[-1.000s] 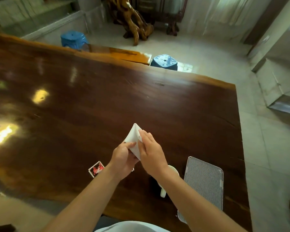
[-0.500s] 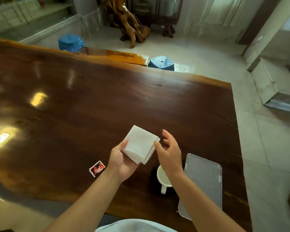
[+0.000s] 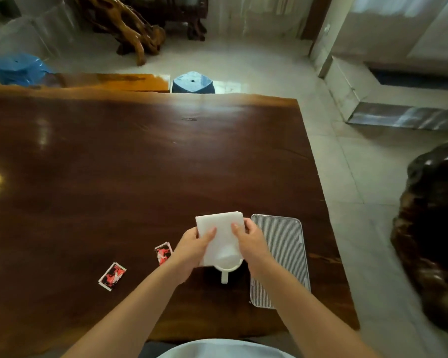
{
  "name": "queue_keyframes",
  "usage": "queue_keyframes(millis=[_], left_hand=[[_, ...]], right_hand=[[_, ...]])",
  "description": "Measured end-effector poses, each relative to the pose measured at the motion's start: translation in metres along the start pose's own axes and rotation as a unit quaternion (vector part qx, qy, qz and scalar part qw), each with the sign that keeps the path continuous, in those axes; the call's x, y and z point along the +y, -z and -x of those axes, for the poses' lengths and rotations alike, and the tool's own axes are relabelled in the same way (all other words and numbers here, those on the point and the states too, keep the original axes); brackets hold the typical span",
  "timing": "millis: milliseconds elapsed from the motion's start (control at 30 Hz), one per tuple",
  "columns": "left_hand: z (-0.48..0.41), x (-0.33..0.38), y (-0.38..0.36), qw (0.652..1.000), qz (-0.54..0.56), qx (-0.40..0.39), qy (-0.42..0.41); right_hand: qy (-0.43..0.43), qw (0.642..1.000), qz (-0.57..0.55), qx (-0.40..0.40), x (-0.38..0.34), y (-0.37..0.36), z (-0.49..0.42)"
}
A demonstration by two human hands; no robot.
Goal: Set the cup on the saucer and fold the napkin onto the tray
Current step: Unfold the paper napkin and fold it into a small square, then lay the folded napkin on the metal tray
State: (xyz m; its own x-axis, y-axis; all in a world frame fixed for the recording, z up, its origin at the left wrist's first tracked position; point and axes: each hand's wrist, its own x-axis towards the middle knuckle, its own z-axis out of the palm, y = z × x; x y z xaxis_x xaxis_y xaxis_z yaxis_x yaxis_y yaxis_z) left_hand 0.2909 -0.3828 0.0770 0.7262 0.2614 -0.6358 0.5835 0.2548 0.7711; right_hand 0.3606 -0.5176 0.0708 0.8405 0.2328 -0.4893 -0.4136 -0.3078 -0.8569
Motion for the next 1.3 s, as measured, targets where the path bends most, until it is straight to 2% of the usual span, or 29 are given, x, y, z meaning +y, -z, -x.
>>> queue_keyframes(millis=[67, 167, 267, 333, 567, 667, 800, 967, 1067, 1300], left_hand=[[-0.01, -0.003, -0.021, 0.998, -0.025, 0.046, -0.017], [-0.018, -0.005, -0.049, 0.993, -0.09, 0.06, -0.043], [-0.029, -0.008, -0.074, 0.974, -0.193, 0.081, -0.082], [-0.042, -0.014, -0.092, 0.971, -0.204, 0.085, -0.096], [-0.112, -0.038, -0.139, 0.982, -0.189, 0.026, -0.002], [-0.138, -0.045, -0.149, 0.982, -0.186, -0.005, 0.014], [-0.156, -0.05, -0.161, 0.971, -0.239, -0.002, 0.009], [-0.156, -0.05, -0.174, 0.932, -0.354, 0.015, -0.072], [-0.153, -0.05, -0.174, 0.927, -0.369, 0.014, -0.063], [-0.132, -0.02, -0.148, 0.927, -0.372, -0.015, -0.049]], right_hand=[[0.028, 0.997, 0.07, 0.026, 0.006, 0.005, -0.001], [0.052, 0.983, 0.155, 0.084, 0.019, 0.021, -0.006], [0.047, 0.973, 0.185, 0.126, 0.031, 0.044, -0.018], [0.027, 0.974, 0.181, 0.135, 0.04, 0.059, -0.029], [-0.084, 0.987, 0.066, 0.118, 0.068, 0.114, -0.07], [-0.106, 0.988, 0.031, 0.111, 0.081, 0.128, -0.087], [-0.12, 0.986, 0.021, 0.116, 0.101, 0.133, -0.107], [-0.098, 0.984, 0.075, 0.131, 0.115, 0.138, -0.116], [-0.082, 0.977, 0.142, 0.136, 0.113, 0.136, -0.115], [-0.123, 0.963, 0.221, 0.094, 0.084, 0.142, -0.1]])
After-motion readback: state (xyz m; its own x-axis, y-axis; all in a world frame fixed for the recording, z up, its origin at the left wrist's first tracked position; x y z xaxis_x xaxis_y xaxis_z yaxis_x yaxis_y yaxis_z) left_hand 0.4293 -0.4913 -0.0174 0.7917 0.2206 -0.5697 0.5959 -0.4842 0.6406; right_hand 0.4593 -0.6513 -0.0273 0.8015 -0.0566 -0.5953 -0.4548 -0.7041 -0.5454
